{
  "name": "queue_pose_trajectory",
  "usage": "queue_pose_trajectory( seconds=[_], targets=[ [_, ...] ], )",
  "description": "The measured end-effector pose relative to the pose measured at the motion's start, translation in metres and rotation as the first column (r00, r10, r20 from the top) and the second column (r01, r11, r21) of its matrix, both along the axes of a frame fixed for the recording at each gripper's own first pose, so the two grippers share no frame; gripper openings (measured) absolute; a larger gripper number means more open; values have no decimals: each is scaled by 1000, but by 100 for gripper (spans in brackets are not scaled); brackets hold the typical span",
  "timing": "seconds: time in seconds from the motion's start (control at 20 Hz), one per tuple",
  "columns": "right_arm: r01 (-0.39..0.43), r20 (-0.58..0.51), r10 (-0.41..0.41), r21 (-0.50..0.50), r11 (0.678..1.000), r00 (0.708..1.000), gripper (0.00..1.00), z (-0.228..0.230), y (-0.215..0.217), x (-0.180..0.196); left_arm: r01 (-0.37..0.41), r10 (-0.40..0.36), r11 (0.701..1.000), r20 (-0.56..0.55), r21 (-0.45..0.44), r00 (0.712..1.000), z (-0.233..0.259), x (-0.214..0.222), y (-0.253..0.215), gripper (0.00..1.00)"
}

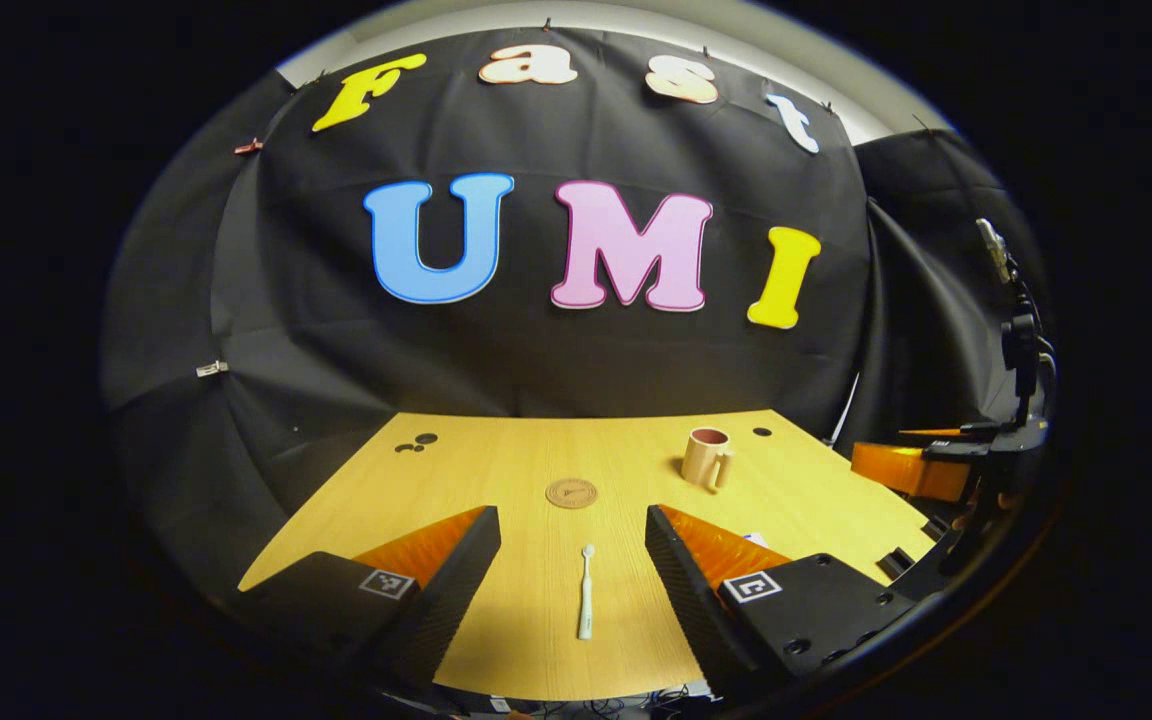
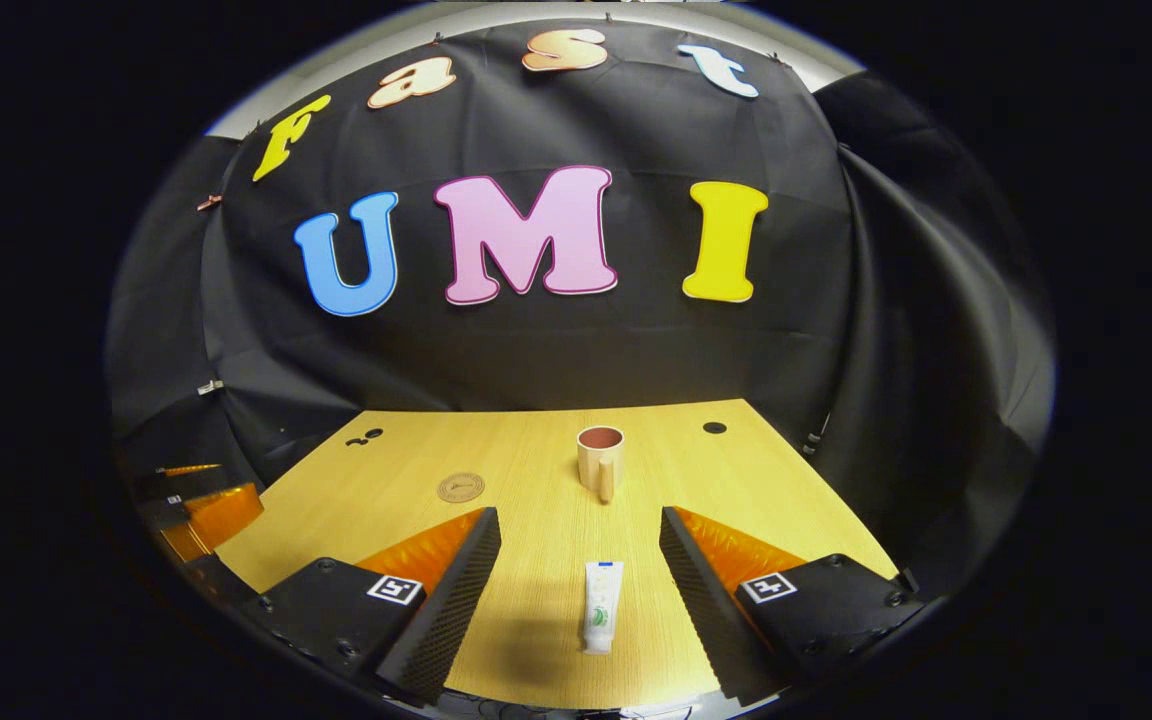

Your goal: Put the toothbrush and toothpaste on the desktop into the cup, then pick up the cup and place it on the coaster on the desktop.

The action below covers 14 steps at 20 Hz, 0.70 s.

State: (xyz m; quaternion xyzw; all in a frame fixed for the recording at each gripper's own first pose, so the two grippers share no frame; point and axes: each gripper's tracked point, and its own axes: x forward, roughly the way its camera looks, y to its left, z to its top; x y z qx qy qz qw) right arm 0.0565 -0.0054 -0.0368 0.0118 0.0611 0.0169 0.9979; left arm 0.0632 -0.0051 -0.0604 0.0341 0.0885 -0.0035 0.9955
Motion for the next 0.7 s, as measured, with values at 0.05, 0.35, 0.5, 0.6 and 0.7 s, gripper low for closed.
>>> queue_pose_trajectory(
  seconds=[0.05, 0.35, 0.5, 0.6, 0.7],
  targets=[
    [-5, -14, 5, 0, 1000, 1000, 99, -4, 0, 4, -1, 1, 1000, -24, 10, 1000, -10, 5, 2, 96],
    [-31, -121, 30, -6, 1000, 992, 99, -43, -9, 35, -2, 10, 999, -157, 51, 988, -65, 32, 2, 96],
    [-44, -223, 40, -12, 999, 974, 99, -81, -12, 52, -10, 21, 999, -214, 51, 977, -88, 43, 2, 96],
    [-52, -302, 45, -15, 999, 952, 99, -111, -13, 62, -18, 28, 999, -234, 46, 972, -93, 46, 2, 96],
    [-55, -389, 44, -16, 998, 920, 99, -141, -14, 66, -25, 34, 999, -240, 42, 970, -94, 47, 2, 96]
  ],
)
